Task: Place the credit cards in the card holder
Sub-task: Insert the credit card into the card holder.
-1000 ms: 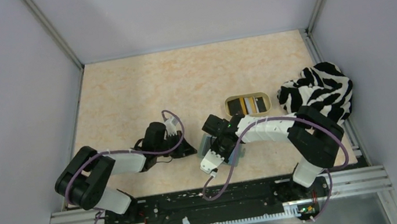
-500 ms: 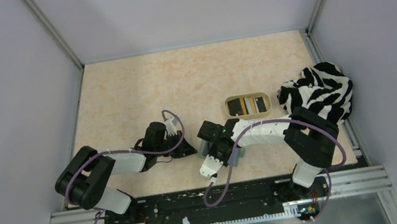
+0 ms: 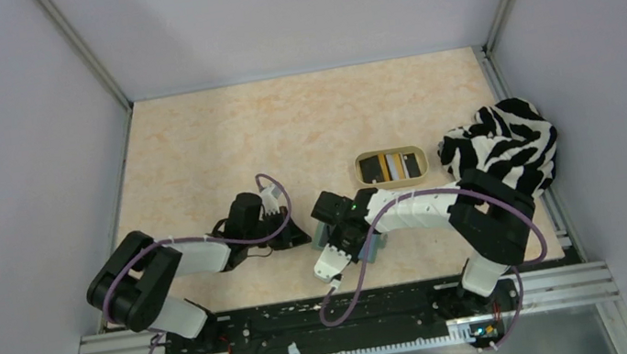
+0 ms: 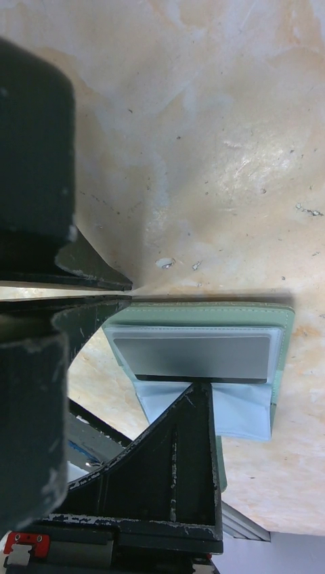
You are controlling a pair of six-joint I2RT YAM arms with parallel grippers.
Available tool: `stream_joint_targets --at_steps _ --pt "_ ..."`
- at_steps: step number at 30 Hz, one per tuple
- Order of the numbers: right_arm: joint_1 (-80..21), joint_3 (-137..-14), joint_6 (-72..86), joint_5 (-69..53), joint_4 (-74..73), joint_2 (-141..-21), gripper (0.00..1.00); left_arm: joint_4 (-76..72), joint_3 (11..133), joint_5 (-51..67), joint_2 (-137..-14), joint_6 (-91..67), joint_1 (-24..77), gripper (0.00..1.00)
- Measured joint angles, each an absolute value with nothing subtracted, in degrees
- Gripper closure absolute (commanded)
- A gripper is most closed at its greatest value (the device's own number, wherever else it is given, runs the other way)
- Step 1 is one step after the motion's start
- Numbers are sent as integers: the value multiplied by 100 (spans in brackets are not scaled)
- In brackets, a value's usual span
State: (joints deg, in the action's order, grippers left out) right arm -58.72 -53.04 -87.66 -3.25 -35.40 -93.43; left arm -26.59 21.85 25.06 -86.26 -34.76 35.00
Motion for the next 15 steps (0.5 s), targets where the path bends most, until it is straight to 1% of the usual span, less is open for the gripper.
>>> stream_joint_targets --at_steps 5,8,12,13,15 --pt "-5806 -5301 -8670 -447 -3653 -9201 87 -2523 2176 2379 -8482 -3479 3500 84" --pt "-5599 -5301 -8591 -744 -3822 -8949 87 -2364 2145 2204 -8156 -3474 3500 83" --pt "-4954 -5306 -8468 -1452 -3951 -8510 84 -2233 2075 1968 -7507 -3422 3500 83" --pt "-4696 -5308 -8405 -1712 -3968 -8385 82 -2217 2051 1929 -7308 -3376 3500 83" --pt "-4152 -5341 -8101 -2204 -3964 -8167 82 -2235 1986 1890 -6877 -3275 3500 82"
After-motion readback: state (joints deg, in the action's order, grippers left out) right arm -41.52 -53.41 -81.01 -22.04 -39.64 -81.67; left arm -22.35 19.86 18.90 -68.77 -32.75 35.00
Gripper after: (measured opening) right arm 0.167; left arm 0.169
